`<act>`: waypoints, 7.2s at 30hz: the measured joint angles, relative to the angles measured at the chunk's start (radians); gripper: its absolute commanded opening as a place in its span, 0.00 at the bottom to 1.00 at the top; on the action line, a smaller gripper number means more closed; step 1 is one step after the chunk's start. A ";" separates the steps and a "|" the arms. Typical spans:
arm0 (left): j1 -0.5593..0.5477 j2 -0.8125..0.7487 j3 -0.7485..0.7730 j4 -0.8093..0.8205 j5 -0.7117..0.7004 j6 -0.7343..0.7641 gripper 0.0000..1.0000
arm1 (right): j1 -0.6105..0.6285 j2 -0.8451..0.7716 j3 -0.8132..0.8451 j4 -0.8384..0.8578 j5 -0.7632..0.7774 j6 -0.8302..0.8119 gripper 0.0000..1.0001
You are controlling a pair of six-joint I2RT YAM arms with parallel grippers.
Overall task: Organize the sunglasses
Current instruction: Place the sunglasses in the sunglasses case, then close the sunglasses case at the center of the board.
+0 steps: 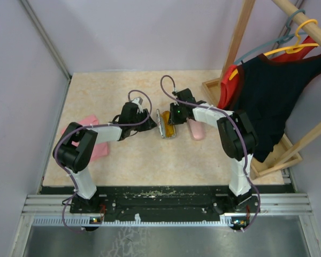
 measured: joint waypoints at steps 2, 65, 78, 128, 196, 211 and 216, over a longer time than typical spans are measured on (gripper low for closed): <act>0.000 0.000 0.000 0.000 0.001 0.000 0.47 | 0.000 -0.003 -0.001 -0.005 0.003 -0.006 0.22; -0.001 0.005 0.014 -0.003 0.016 0.001 0.47 | 0.014 0.007 0.034 -0.098 0.161 -0.169 0.27; -0.001 0.005 0.014 -0.003 0.024 0.001 0.47 | 0.031 0.037 0.060 -0.114 0.180 -0.180 0.35; -0.011 -0.003 0.021 -0.045 -0.018 0.026 0.47 | -0.018 -0.153 -0.110 -0.009 0.157 -0.087 0.29; -0.027 -0.066 0.023 0.007 0.074 -0.060 0.33 | -0.043 -0.012 -0.100 0.099 -0.019 -0.010 0.22; -0.038 -0.048 0.036 0.026 0.069 -0.060 0.32 | -0.048 -0.012 -0.107 0.106 -0.051 -0.009 0.21; -0.052 -0.038 0.048 0.034 0.062 -0.059 0.33 | -0.050 -0.011 -0.107 0.106 -0.055 -0.009 0.21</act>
